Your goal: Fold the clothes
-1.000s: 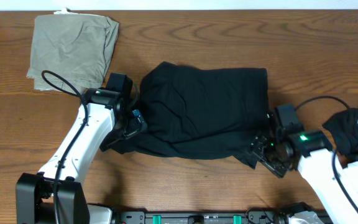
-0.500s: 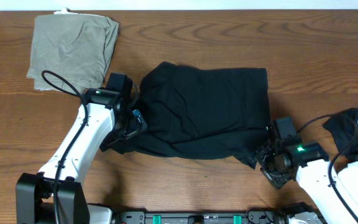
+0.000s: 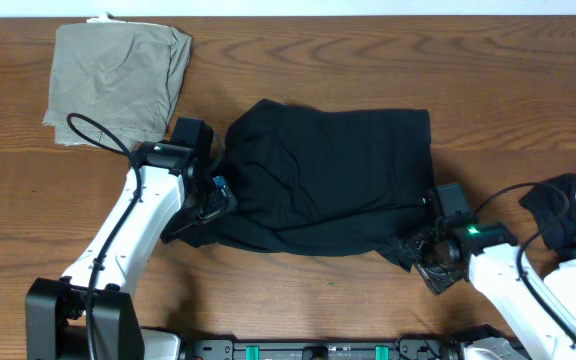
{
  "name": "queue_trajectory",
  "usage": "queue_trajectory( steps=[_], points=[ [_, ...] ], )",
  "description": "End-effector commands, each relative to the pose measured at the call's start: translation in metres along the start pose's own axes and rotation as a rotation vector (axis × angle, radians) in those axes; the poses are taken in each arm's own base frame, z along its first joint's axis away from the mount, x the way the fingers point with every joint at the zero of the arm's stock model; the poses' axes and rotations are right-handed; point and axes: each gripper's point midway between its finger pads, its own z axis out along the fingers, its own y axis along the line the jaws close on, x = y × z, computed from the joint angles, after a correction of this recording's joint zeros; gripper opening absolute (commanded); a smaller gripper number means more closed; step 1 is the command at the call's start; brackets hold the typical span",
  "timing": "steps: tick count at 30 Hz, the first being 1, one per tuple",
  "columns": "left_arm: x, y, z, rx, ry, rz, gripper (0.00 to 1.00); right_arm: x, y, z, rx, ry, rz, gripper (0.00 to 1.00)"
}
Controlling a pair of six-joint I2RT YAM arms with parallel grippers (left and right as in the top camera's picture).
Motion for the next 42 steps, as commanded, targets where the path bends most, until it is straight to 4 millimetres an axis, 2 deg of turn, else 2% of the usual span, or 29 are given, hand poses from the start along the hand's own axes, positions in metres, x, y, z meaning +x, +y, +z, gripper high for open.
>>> queue_trajectory(
  steps=[1, 12, 23, 34, 36, 42],
  points=[
    [-0.005, 0.003, -0.004, -0.010, -0.024, -0.001, 0.98, 0.000, -0.005, 0.007, 0.041, 0.008, 0.047, 0.68],
    [-0.005, 0.003, -0.004, -0.010, -0.024, -0.001, 0.98, 0.011, 0.014, 0.015, -0.006, 0.019, 0.048, 0.65],
    [-0.005, 0.003, -0.004, -0.010, -0.024, -0.001, 0.98, 0.016, 0.009, 0.019, 0.026, -0.004, 0.073, 0.58],
    [-0.005, 0.003, -0.004, -0.009, -0.023, -0.001, 0.98, 0.015, 0.003, 0.027, 0.028, -0.009, 0.096, 0.57],
    [-0.005, 0.003, -0.004, -0.009, -0.023, -0.001, 0.98, 0.014, 0.004, 0.027, 0.024, -0.014, 0.095, 0.54],
    [-0.003, 0.003, -0.004, -0.007, -0.012, 0.000, 0.98, 0.013, 0.005, 0.027, 0.019, -0.022, 0.095, 0.34]
  ],
)
